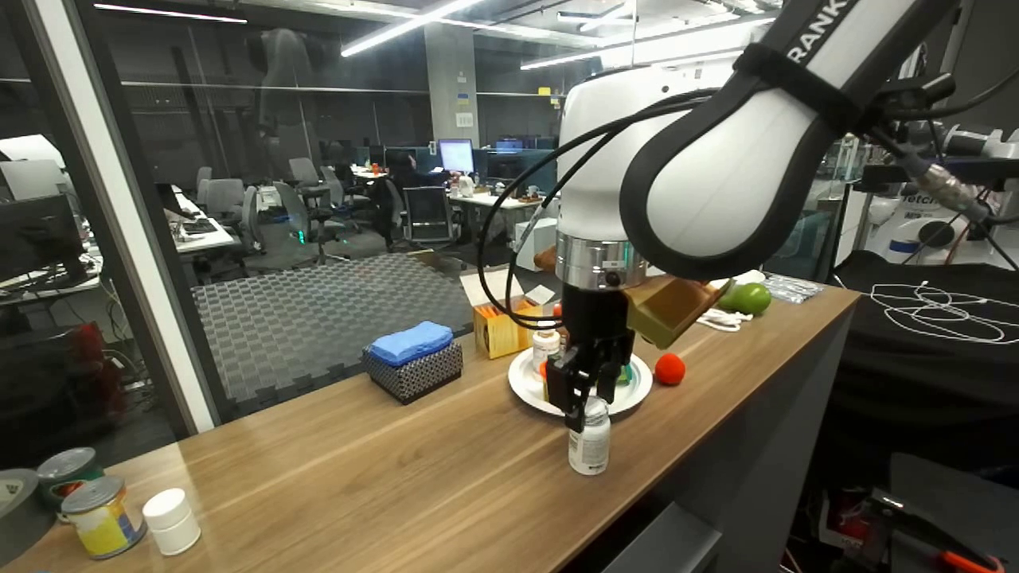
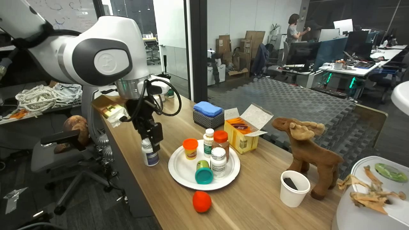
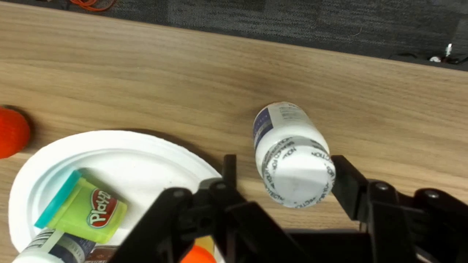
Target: Put the objects on the table on to the plate.
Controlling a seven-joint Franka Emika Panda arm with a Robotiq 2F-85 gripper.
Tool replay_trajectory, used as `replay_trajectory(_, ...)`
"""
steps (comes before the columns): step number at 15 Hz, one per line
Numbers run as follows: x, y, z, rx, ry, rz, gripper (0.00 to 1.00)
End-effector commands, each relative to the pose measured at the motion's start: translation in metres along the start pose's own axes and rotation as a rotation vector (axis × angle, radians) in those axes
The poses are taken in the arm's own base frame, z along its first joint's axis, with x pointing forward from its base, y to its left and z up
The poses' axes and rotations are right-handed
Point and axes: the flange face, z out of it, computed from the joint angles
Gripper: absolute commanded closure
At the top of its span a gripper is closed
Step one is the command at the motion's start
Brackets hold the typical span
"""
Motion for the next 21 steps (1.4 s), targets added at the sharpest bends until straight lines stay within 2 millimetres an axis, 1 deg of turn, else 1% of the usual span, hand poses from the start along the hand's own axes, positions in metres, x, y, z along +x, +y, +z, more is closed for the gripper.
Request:
replay_trajectory(1, 0.005, -0.005, -0.005, 0.004, 0.006, -0.003, 0.63)
replay_trajectory(2, 0.005, -0.004, -0.006, 0.003, 0.007, 0.005, 0.70)
replay_trajectory(3, 0.006, -0.002, -0.012, 0.011, 0.008, 0.018, 0.76)
replay_trajectory(5, 0.009, 0.003, -0.022, 0.020, 0.012, 0.047, 0.77)
replay_trajectory(7, 0.013, 0.014, -0.036, 0.017, 0.027, 0.080, 0.77)
replay_trajectory(9, 0.018, 0.028, -0.048, -0.007, 0.040, 0.111, 0.77)
replay_trajectory(11, 0.022, 0.042, -0.052, -0.023, 0.037, 0.145, 0.77)
replay_trajectory(14, 0.027, 0.060, -0.049, -0.035, 0.039, 0.191, 0.77)
replay_trajectory(18, 0.035, 0.076, -0.030, -0.036, 0.035, 0.243, 0.77)
replay_trajectory(21, 0.043, 0.088, -0.020, -0.054, 0.044, 0.294, 0.77)
